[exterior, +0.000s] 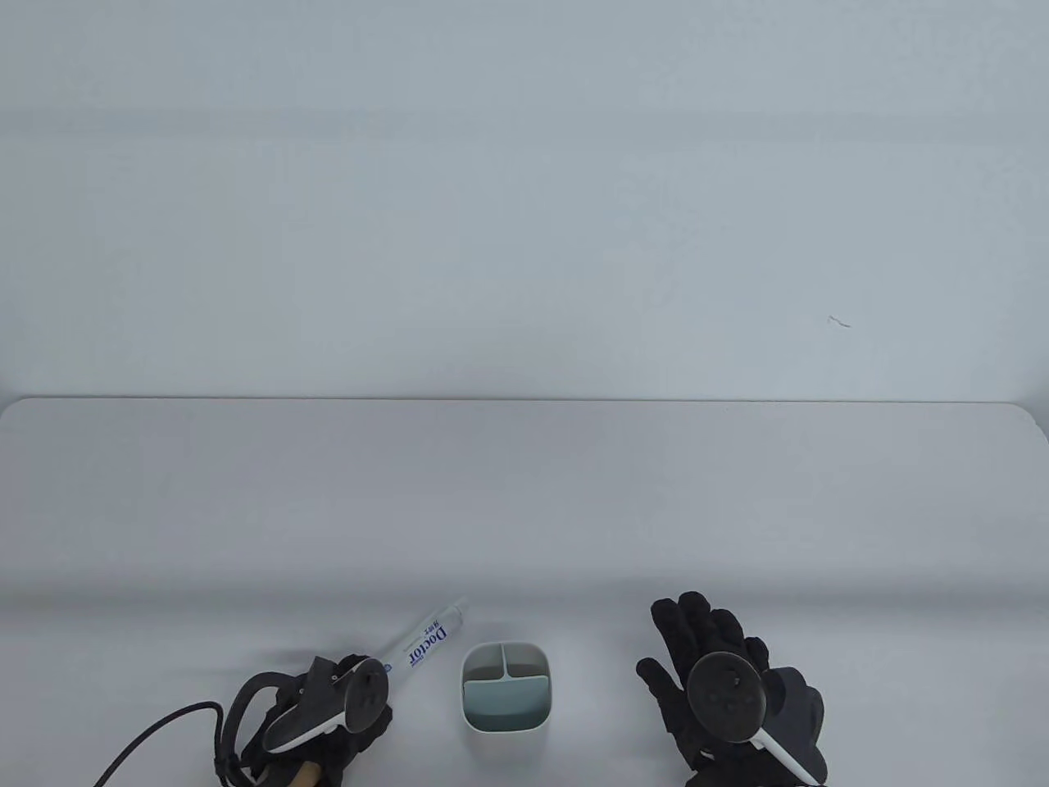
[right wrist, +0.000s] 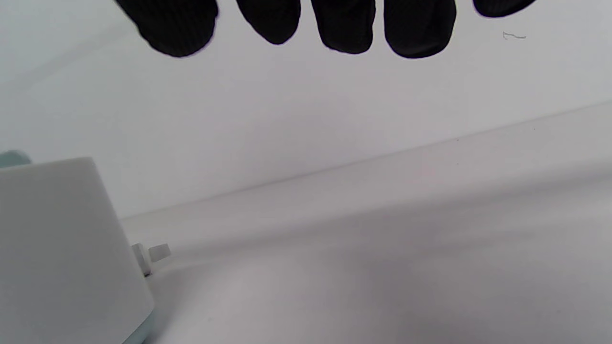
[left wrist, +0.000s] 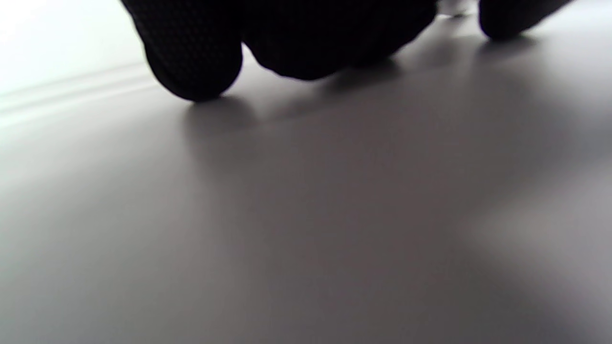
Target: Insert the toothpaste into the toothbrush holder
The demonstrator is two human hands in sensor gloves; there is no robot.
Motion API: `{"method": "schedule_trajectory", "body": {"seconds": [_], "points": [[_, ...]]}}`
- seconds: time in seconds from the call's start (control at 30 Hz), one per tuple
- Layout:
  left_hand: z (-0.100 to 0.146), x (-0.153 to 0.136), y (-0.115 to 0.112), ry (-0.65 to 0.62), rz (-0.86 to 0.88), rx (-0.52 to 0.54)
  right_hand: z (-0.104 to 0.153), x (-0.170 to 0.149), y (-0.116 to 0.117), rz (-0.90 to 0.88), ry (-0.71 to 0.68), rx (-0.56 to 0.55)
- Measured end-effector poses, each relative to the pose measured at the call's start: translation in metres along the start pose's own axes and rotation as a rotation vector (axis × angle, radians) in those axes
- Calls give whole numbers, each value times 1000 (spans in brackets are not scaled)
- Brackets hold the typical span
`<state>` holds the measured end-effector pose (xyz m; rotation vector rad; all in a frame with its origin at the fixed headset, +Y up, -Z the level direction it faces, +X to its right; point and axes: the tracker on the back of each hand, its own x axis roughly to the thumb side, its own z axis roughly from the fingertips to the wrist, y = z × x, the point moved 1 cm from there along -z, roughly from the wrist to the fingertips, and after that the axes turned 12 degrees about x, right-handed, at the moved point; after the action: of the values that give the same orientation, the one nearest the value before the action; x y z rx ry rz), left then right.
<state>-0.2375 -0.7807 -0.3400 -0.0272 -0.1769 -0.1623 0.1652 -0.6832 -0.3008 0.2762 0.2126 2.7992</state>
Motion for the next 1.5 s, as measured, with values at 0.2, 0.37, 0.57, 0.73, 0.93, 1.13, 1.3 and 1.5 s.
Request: {"method": "schedule_trajectory", "body": {"seconds": [0.2, 0.37, 0.57, 0.73, 0.93, 1.13, 1.3, 1.5], "points": [[-1, -12, 13, 58, -86, 55, -2, 5, -1, -22, -22, -24], [2, -18, 31, 103, -18, 140, -9, 11, 0, -52, -33, -14], [-4, -11, 64, 93, 24, 261, -19, 18, -7, -119, -40, -13], [-14, 8, 94, 44, 16, 344, -34, 20, -13, -202, -40, -7], [-19, 34, 118, -22, 23, 406, -47, 30, -19, -302, -56, 22], [-16, 52, 137, -69, 48, 473, -54, 45, -19, -447, -107, 62], [-11, 61, 149, -92, 74, 548, -62, 62, -23, -585, -157, 83], [-3, 68, 155, -94, 143, 604, -69, 74, -23, -688, -178, 77]]}}
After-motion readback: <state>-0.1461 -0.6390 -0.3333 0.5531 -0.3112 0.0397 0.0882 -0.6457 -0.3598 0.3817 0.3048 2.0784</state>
